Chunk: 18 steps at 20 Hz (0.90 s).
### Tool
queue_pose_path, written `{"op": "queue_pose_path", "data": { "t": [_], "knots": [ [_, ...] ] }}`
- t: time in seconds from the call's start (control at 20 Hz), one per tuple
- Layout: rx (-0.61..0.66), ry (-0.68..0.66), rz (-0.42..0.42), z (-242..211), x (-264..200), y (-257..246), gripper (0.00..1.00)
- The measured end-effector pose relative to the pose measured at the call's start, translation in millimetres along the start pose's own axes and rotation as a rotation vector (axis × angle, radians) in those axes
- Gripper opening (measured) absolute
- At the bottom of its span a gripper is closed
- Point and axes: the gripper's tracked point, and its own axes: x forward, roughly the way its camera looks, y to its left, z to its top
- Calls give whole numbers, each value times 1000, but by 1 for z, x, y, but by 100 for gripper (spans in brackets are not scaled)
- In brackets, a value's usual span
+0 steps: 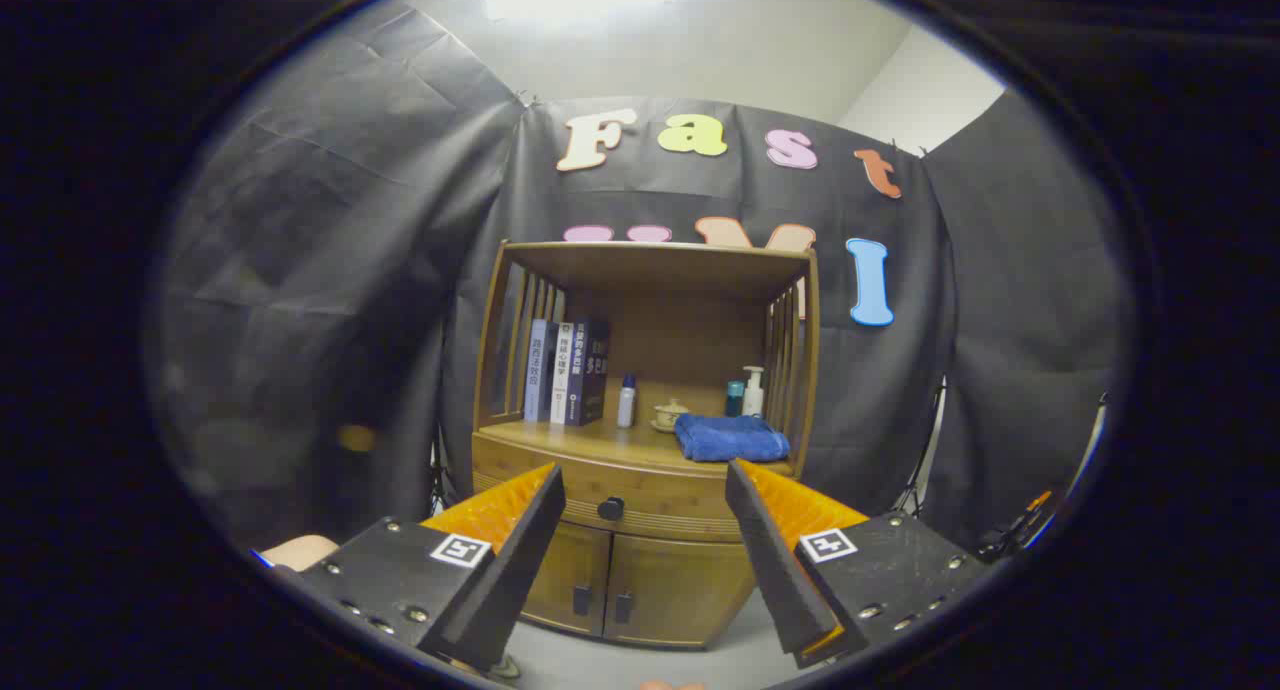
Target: Pull open the drawer, take out the items inside it, and place them on the countertop above the cabinet.
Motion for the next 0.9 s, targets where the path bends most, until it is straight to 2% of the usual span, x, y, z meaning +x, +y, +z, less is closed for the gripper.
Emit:
{"op": "queue_pose_path", "data": {
  "t": [0.35, 0.9],
  "knots": [
    [11, 19, 11, -12, 0, 9, 97],
    [-27, 101, -39, -62, 32, 4, 97]
  ]
}}
